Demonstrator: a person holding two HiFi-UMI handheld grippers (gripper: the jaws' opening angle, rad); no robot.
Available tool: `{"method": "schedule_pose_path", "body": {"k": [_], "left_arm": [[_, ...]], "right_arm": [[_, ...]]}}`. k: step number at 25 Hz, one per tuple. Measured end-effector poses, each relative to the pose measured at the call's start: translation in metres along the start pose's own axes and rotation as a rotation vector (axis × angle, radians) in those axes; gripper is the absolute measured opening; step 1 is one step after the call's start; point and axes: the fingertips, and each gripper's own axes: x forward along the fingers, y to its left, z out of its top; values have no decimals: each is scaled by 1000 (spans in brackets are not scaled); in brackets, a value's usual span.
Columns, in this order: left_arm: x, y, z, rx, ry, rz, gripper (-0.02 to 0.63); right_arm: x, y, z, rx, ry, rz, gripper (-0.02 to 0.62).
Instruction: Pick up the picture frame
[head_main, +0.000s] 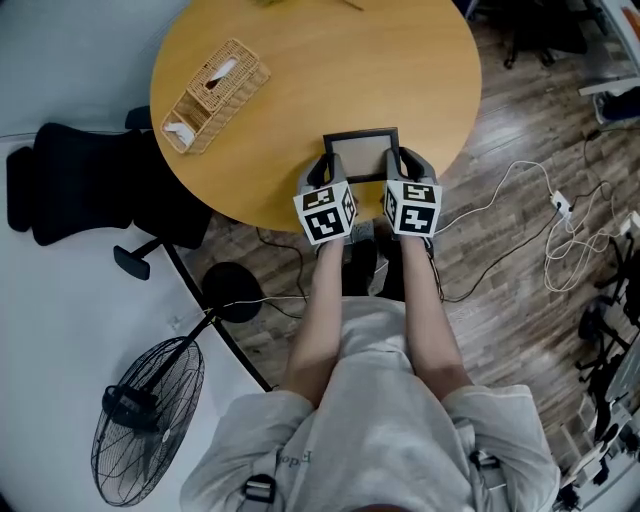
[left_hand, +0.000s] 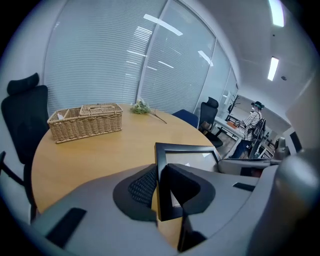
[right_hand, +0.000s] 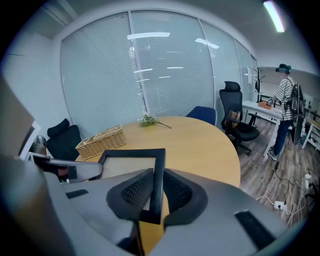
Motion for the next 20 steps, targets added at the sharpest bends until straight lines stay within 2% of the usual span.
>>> {"method": "schedule_pose_path", "body": {"k": [6, 20], "left_arm": [[-11, -4, 37, 7, -73, 3, 87], [-54, -23, 130, 42, -256, -44, 87]], "right_arm": [[-6, 5, 37, -27, -64, 26, 69], [-44, 17, 133, -96, -250, 56, 71]]}}
